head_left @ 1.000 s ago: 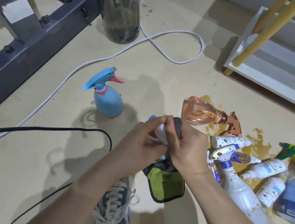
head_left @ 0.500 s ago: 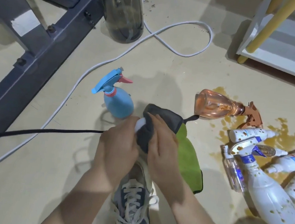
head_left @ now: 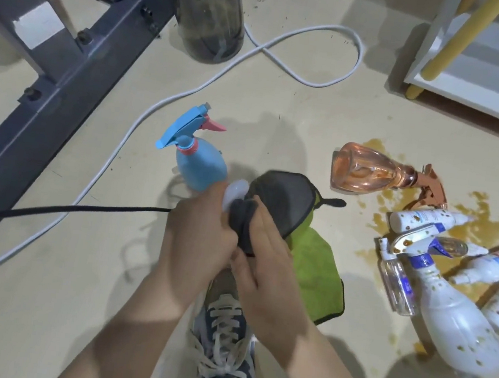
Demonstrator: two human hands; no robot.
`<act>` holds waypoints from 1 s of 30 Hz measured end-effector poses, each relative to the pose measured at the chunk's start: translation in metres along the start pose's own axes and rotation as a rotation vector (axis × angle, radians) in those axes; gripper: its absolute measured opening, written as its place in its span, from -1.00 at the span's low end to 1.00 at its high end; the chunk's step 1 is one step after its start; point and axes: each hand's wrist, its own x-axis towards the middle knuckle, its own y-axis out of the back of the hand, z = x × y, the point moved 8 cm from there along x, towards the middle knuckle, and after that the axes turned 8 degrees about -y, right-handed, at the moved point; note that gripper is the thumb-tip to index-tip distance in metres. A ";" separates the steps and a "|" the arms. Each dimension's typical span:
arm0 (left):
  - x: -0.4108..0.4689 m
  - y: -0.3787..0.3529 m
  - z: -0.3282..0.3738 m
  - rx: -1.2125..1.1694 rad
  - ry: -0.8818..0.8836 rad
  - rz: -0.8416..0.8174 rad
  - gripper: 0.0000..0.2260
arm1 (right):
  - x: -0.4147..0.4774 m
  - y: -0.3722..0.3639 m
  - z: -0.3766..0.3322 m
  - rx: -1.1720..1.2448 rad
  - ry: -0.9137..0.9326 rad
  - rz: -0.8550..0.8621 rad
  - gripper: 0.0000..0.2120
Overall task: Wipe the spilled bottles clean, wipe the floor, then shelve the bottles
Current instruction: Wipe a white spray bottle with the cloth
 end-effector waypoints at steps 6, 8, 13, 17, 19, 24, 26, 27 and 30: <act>-0.009 -0.005 -0.002 -0.057 -0.023 -0.058 -0.75 | 0.032 0.017 0.007 -0.050 -0.124 0.112 -0.39; -0.016 -0.007 -0.001 -0.020 -0.058 -0.027 -0.72 | 0.056 0.019 0.013 -0.019 -0.204 0.020 -0.42; -0.025 -0.019 0.016 0.098 -0.189 -0.043 -0.74 | 0.091 0.048 0.064 -0.024 -0.386 -0.063 -0.53; -0.012 -0.017 0.016 0.113 -0.159 -0.018 -0.73 | 0.079 0.059 0.093 0.224 -0.504 0.072 -0.71; -0.011 -0.017 0.016 0.084 -0.168 -0.013 -0.61 | 0.058 0.044 0.058 0.071 -0.227 0.163 -0.75; -0.030 -0.018 0.010 -0.047 -0.188 -0.028 -0.61 | 0.053 0.040 0.041 -0.086 -0.004 0.172 -0.57; -0.031 -0.020 -0.001 -0.007 -0.136 -0.017 -0.66 | 0.080 0.045 0.061 0.029 -0.130 0.104 -0.49; -0.030 -0.020 -0.006 0.004 -0.114 -0.008 -0.67 | 0.089 0.046 0.072 0.125 -0.221 0.091 -0.46; -0.027 -0.018 -0.016 -0.002 -0.069 0.025 -0.65 | 0.098 0.048 0.099 0.468 -0.463 0.054 -0.60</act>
